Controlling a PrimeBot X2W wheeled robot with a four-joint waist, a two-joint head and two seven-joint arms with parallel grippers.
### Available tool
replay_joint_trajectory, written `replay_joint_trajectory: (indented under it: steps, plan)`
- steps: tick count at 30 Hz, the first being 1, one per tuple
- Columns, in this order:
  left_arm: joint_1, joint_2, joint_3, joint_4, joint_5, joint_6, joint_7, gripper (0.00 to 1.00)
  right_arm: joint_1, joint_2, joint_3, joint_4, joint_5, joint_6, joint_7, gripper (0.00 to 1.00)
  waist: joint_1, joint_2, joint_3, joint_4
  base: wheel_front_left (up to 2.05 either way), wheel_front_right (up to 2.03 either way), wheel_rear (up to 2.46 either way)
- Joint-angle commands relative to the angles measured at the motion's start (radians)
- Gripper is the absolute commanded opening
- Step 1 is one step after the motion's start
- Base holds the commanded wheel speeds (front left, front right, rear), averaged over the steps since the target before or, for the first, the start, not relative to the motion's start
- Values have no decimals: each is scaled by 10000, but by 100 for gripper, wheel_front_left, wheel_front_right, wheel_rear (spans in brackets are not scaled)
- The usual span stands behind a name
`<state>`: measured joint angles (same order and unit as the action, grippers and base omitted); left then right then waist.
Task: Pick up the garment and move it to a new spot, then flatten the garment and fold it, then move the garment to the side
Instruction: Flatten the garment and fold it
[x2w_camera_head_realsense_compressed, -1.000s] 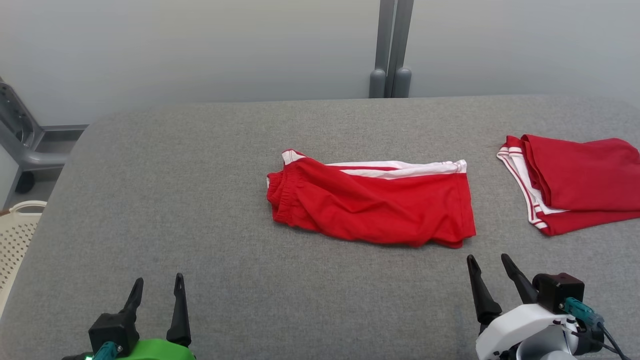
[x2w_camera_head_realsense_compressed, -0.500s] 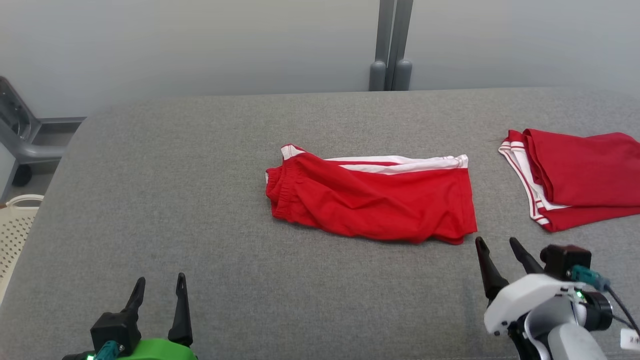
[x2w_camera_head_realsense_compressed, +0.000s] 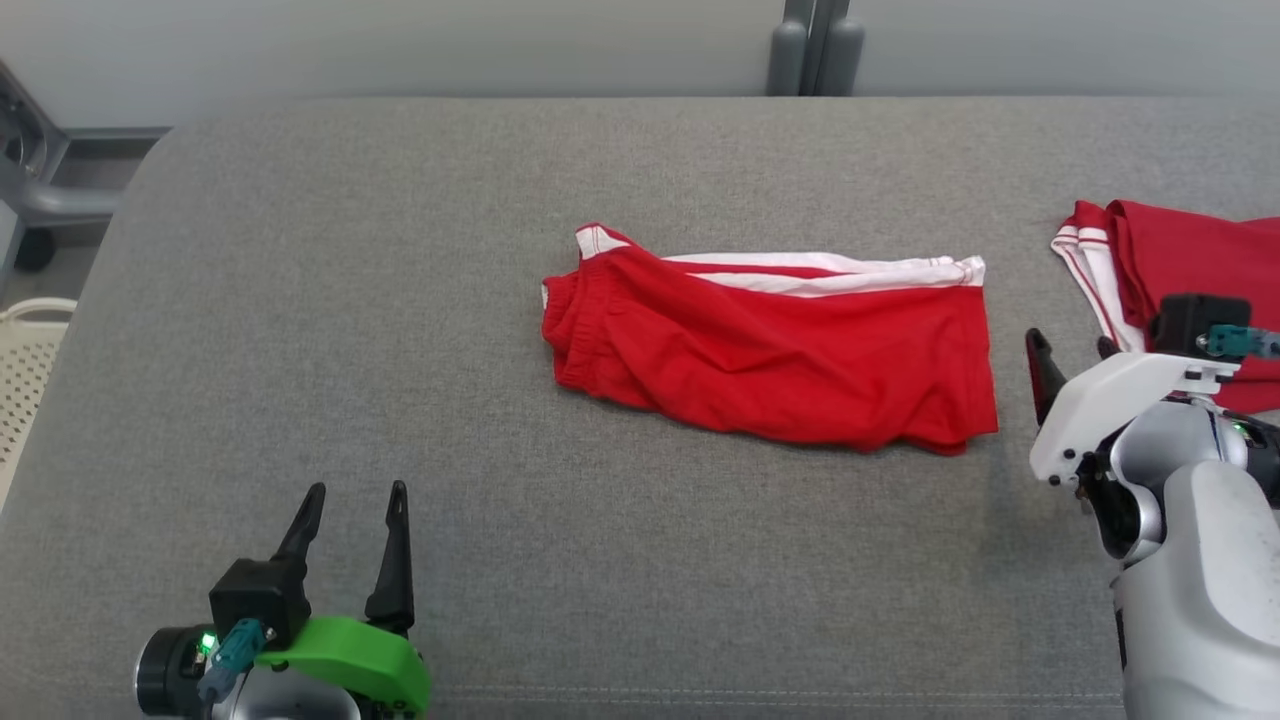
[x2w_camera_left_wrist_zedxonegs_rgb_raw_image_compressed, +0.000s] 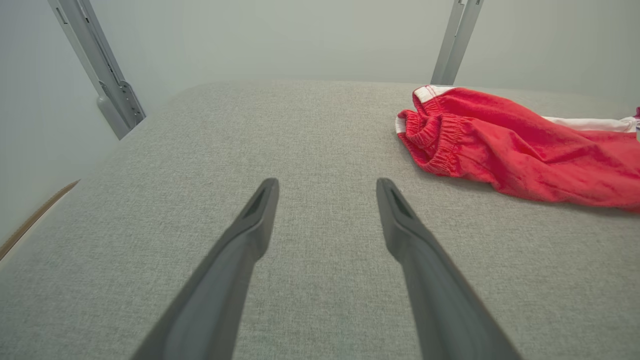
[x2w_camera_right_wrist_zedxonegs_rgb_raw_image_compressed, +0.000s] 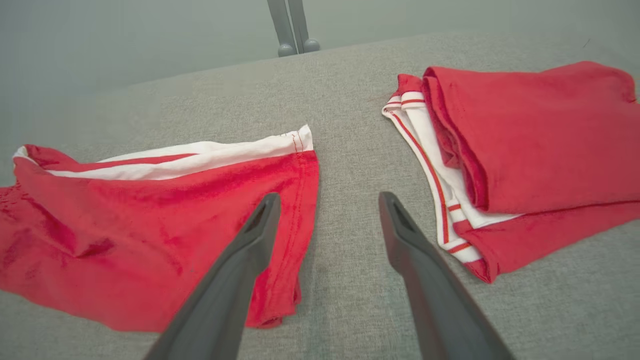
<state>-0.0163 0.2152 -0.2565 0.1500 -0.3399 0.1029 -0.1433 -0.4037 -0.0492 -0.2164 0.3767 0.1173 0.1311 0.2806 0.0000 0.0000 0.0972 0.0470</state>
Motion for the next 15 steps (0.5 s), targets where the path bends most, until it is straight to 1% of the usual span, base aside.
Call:
replay_joint_trajectory:
  steps: [1,6,11,15]
  plan:
    - [-328,30,-28,26,114,-63,-54,100,-330,-23,-359,389,-245,-7,202,100,0,0,612,403,0,0,0]
    - [-707,43,-142,155,148,-171,-169,100,-941,-26,-1093,1349,-666,-7,550,100,0,0,1087,694,0,0,0]
    - [-964,57,-193,259,141,-204,-248,100,-1529,-34,-1347,2105,-853,-7,729,100,0,0,1469,840,0,0,0]
    - [-1027,40,-226,313,114,-217,-284,100,-1853,-26,-1543,2422,-982,-7,885,100,0,0,1542,885,0,0,0]
